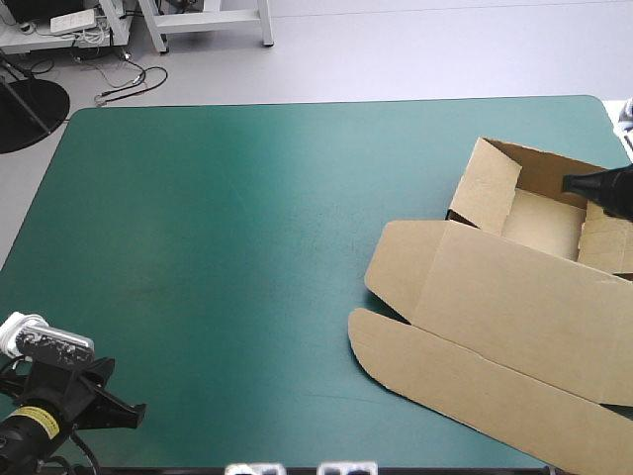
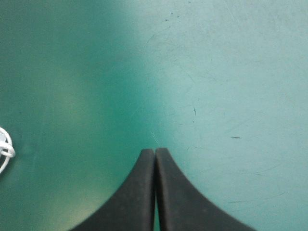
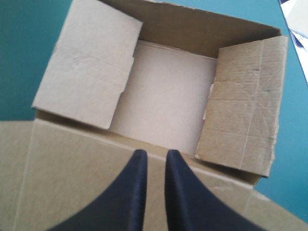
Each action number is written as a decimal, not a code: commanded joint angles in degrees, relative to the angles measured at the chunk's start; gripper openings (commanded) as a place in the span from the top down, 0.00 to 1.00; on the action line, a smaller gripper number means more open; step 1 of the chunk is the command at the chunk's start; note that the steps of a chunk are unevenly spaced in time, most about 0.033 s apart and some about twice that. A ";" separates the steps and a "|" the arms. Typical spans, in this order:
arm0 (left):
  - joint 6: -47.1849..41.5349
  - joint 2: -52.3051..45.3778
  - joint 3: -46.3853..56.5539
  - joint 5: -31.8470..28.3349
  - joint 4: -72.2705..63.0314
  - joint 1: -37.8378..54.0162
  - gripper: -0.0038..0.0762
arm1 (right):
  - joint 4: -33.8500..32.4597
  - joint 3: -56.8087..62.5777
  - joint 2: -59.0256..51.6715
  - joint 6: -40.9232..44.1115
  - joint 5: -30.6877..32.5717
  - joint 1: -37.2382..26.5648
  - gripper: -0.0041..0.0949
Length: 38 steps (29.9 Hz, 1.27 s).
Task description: Fold the box
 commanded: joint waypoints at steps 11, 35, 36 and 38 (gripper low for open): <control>-0.58 -8.36 4.37 -6.60 -1.58 -0.16 0.96 | 1.24 29.54 -28.69 -1.63 -3.75 6.76 0.98; -0.39 -8.68 4.75 -8.91 -1.35 -0.16 0.96 | 2.74 54.88 -57.21 -5.25 -10.22 6.76 0.98; -0.39 -8.68 4.75 -8.91 -1.35 -0.16 0.96 | 2.74 54.88 -57.21 -5.25 -10.22 6.76 0.98; -0.39 -8.68 4.75 -8.91 -1.35 -0.16 0.96 | 2.74 54.88 -57.21 -5.25 -10.22 6.76 0.98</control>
